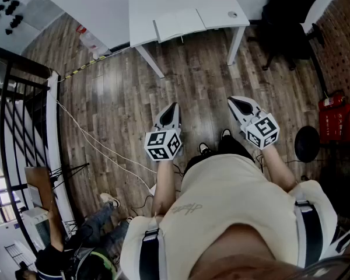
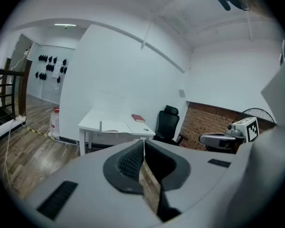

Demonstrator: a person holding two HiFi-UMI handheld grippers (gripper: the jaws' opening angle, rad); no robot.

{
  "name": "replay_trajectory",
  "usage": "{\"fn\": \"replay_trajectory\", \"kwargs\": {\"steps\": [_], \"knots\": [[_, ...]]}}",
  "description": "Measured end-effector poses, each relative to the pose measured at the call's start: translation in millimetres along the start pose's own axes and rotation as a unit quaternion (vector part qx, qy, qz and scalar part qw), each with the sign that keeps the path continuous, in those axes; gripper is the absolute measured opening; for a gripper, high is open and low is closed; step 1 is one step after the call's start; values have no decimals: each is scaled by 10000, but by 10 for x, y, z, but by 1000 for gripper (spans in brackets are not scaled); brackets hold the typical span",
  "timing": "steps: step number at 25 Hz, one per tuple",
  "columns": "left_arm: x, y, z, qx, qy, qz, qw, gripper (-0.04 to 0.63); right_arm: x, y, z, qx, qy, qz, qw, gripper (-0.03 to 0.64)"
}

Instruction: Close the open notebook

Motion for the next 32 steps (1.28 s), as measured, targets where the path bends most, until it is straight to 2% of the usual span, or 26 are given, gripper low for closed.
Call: {"fn": "replay_trajectory", "kwargs": {"steps": [8, 14, 19, 26, 32], "knots": [[-36, 99, 19, -210, -11, -53, 9998, 23, 61, 95, -161, 136, -155, -99, 9997, 8], [-70, 138, 119, -166, -26, -43, 9998, 23, 7, 190, -182, -72, -260, -303, 9992, 8], [-209, 56, 170, -96, -57, 141, 9998, 23, -22, 106, -262, -127, -324, -113, 9993, 8], [-675, 174, 244, -100, -51, 266, 9996, 23, -314, 112, -607, -224, -192, -56, 9995, 8], [-1191, 555, 252, -412, -61, 296, 9987, 23, -778, 369, -1042, -232, 31, -287, 9993, 8]]}}
Point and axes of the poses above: the fingertips, and each gripper's own axes: x backward along the fingers, z to its left, y out of its top, the point moved 1 cm from there along x, backward along the fingers, and after that the axes turned 1 degree about y, right-handed, at the moved point
